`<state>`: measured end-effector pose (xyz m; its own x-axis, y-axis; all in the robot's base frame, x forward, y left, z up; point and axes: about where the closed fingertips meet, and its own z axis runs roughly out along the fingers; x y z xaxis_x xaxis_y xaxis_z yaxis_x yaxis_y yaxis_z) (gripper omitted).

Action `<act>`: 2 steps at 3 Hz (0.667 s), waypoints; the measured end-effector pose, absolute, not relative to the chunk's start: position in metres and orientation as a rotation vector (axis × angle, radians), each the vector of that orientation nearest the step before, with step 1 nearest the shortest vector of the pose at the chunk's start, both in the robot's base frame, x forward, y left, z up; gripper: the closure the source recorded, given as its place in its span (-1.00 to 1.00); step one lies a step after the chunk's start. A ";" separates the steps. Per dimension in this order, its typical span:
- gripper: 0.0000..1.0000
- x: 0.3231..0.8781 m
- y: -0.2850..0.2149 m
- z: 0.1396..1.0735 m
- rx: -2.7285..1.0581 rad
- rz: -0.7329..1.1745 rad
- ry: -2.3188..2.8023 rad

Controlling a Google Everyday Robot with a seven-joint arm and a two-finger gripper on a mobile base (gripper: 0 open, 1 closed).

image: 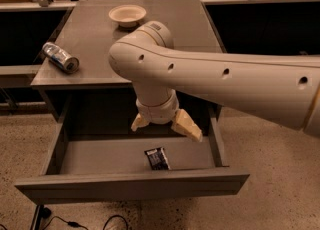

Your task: Pick rxbar blueberry from top drawer and place on counter

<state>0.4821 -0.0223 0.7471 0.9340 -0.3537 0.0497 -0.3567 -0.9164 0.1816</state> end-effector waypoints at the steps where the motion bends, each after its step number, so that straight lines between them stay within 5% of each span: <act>1: -1.00 0.492 -0.018 0.736 3.002 0.052 -0.442; 2: -1.00 0.507 -0.020 0.712 3.101 0.122 -0.307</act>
Offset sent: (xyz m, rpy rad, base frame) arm 0.0567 0.0119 -0.0657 0.3106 -0.2009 0.3310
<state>0.5069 -0.0204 0.7122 0.9775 -0.1950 0.0799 -0.1968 -0.9803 0.0154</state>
